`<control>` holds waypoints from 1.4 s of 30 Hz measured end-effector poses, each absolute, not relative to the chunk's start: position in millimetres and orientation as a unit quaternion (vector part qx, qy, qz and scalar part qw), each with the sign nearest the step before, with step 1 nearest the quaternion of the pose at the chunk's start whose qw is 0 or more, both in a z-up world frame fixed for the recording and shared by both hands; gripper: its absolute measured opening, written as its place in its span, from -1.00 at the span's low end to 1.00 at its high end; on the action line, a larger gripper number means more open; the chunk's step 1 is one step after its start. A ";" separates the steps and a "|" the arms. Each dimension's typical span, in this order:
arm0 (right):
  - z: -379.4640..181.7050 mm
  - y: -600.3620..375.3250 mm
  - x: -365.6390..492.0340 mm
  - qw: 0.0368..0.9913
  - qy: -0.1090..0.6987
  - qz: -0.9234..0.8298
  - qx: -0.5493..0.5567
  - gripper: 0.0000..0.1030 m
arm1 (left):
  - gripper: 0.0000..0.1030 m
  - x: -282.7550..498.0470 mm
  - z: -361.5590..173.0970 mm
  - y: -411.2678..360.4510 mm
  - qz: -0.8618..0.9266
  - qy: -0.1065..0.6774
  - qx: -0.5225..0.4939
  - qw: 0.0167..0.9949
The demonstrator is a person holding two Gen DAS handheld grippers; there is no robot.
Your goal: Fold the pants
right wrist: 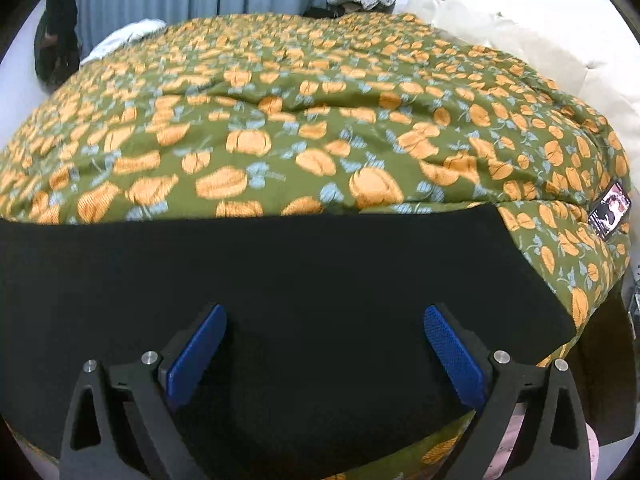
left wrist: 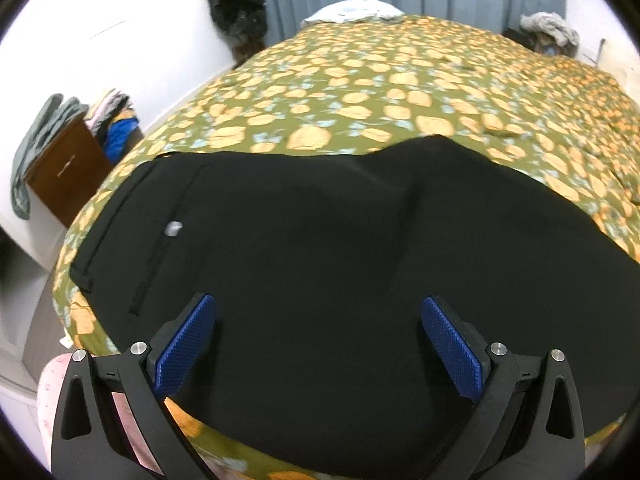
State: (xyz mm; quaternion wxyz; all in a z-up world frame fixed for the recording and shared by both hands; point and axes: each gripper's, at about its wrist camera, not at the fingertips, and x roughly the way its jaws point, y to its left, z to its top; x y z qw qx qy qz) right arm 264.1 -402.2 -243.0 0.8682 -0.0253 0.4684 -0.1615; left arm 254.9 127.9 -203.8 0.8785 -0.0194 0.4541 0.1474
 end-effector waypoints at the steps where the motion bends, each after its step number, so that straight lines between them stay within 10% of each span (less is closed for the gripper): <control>1: -242.5 -402.1 264.8 0.869 0.467 -0.163 -0.026 0.92 | 0.99 254.7 -203.2 125.1 0.142 0.454 -0.022 0.879; 42: -266.5 -412.6 267.0 0.853 0.494 -0.166 0.037 1.00 | 0.99 258.4 -228.7 112.4 0.136 0.479 -0.021 0.867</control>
